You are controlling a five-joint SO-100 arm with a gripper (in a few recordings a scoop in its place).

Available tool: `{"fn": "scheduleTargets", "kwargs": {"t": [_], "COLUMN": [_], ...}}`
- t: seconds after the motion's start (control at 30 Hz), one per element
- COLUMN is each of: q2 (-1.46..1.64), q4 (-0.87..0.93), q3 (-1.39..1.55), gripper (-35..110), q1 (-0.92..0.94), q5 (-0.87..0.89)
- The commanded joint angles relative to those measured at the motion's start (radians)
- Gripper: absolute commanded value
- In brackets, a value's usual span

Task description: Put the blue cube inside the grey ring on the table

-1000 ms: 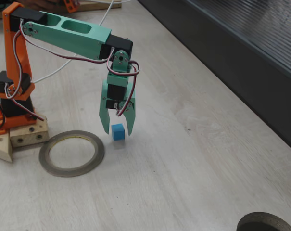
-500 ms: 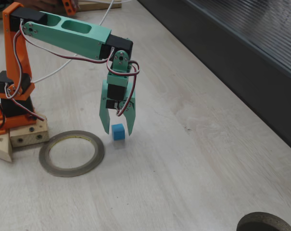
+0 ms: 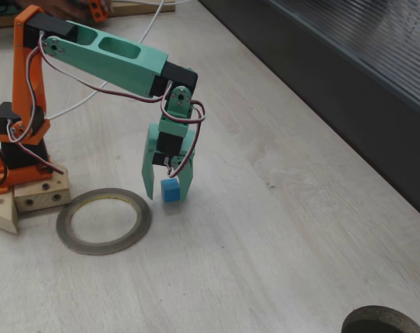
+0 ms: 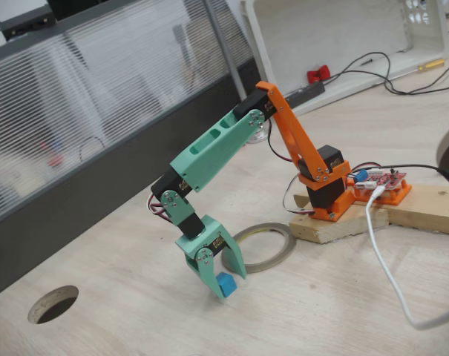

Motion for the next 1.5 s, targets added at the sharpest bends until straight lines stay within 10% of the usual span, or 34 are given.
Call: {"fn": "scheduleTargets", "kwargs": {"t": [0.0, 0.93, 1.47], "q2": [0.023, 0.025, 0.025], "q4": [0.009, 0.009, -0.002], "q3": [-0.003, -0.011, -0.014], "gripper": [36, 36, 4], "q1": [0.011, 0.011, 0.011], "q5": [0.017, 0.012, 0.014]}}
